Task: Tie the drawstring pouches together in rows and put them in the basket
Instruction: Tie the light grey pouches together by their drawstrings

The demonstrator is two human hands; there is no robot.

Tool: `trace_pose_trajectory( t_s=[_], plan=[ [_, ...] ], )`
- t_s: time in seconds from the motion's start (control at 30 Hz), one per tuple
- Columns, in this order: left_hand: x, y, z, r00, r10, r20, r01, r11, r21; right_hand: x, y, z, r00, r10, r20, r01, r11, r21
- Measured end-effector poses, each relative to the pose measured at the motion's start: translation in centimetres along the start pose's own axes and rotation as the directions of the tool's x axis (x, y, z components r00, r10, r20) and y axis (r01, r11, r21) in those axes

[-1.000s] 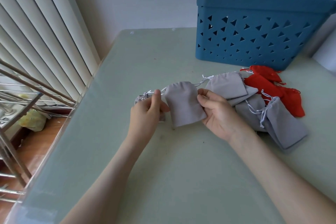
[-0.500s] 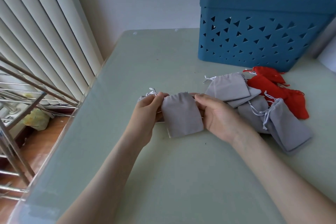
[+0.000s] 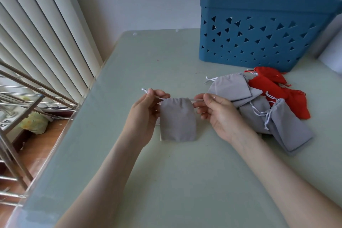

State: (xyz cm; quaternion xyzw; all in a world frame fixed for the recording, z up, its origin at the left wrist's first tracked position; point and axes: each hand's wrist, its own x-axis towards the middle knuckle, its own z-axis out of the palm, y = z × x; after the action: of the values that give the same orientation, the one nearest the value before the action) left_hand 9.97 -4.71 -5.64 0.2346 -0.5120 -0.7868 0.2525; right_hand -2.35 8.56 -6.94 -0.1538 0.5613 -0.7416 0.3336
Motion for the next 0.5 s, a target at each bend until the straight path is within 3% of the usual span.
trace_pose_trajectory(
  t_s=[0.13,0.3,0.4,0.5],
  plan=[
    [0.3,0.3,-0.7,0.997,-0.009,-0.071,0.005,0.999,-0.049,0.2,-0.3,-0.3,0.983,-0.117,-0.138,0.114,0.993,-0.027],
    [0.4,-0.5,-0.5,0.989,-0.122,-0.089,0.119,0.992,-0.031,0.0,-0.1,-0.2,0.950,-0.161,-0.267,0.147,0.987,-0.071],
    [0.4,-0.7,-0.4,0.976,-0.215,-0.028,0.213,0.976,-0.052,-0.1,-0.1,-0.1,0.947,-0.199,-0.253,0.181,0.979,-0.093],
    [0.1,-0.7,-0.1,0.926,-0.363,0.100,0.369,0.929,-0.044,0.0,-0.7,-0.4,0.982,-0.150,-0.117,0.149,0.989,-0.018]
  ],
)
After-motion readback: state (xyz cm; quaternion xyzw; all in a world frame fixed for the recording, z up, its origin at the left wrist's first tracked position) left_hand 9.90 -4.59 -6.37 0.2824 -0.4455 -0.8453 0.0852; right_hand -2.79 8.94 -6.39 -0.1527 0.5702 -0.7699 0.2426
